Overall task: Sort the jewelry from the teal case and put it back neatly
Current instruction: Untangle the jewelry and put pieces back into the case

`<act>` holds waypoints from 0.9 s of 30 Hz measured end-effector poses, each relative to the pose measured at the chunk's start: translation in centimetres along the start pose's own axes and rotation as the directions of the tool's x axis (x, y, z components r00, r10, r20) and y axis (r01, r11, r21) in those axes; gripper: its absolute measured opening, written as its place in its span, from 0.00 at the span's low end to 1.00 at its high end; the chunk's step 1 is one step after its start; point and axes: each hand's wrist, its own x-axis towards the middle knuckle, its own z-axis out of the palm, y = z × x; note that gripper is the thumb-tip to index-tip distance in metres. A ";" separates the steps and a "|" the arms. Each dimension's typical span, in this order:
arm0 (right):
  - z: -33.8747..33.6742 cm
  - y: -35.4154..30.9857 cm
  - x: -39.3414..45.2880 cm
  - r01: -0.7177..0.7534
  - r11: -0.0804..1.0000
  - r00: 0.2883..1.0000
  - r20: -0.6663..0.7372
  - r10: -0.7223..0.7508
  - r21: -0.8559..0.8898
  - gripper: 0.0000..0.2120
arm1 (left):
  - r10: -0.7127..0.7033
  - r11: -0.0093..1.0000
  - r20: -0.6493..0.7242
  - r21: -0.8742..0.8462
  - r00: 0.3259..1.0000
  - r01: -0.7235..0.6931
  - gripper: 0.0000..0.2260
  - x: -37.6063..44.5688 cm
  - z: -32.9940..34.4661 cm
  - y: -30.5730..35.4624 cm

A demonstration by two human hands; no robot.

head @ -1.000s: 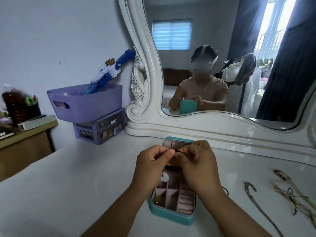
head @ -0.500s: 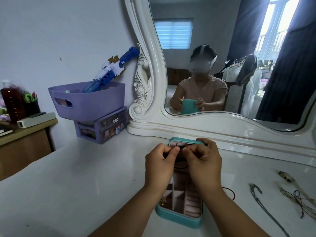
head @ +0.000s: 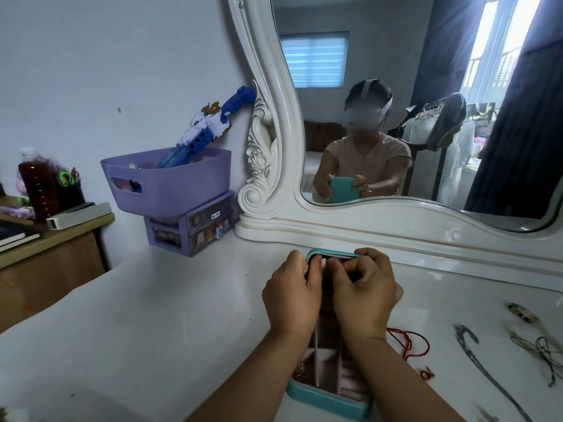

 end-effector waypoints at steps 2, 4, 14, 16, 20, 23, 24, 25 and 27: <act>0.1 0.1 0.0 0.015 1.000 1.000 0.000 -0.015 -0.021 0.09 | -0.016 1.000 0.003 0.015 1.000 0.016 0.18 0.0 -0.1 0.1; 0.2 0.2 -0.1 0.027 0.999 1.000 -0.002 -0.027 -0.030 0.10 | -0.048 0.999 0.018 -0.007 0.999 0.048 0.19 0.0 -0.3 0.3; -0.3 1.2 -0.1 0.078 0.995 0.995 0.068 -0.074 -0.055 0.12 | -0.255 0.835 0.224 -0.440 0.941 0.331 0.23 0.1 0.1 -0.6; -0.7 1.6 0.1 0.116 0.990 0.984 0.147 -0.103 -0.081 0.11 | -0.216 0.850 0.232 -0.433 0.949 0.299 0.22 0.0 -0.1 -0.9; -2.4 2.0 0.7 0.170 0.981 0.949 0.283 -0.137 -0.094 0.09 | -0.146 0.861 0.317 -0.426 0.937 0.279 0.19 -0.4 -1.5 -1.4; -3.9 2.1 0.9 0.147 0.989 0.937 0.320 -0.141 0.005 0.15 | -0.118 0.889 0.383 -0.369 0.916 0.269 0.20 -0.4 -2.8 -1.5; -4.4 2.1 0.9 0.132 0.991 0.934 0.329 -0.137 0.039 0.14 | -0.100 0.905 0.387 -0.348 0.917 0.246 0.21 -0.4 -3.1 -1.5; -4.7 2.2 0.9 0.119 0.991 0.932 0.336 -0.134 0.067 0.13 | -0.074 0.923 0.388 -0.322 0.919 0.210 0.22 -0.4 -3.4 -1.6; -5.0 2.4 0.7 0.101 0.990 0.929 0.347 -0.130 0.100 0.07 | -0.004 0.961 0.406 -0.253 0.914 0.116 0.24 -0.4 -3.5 -1.9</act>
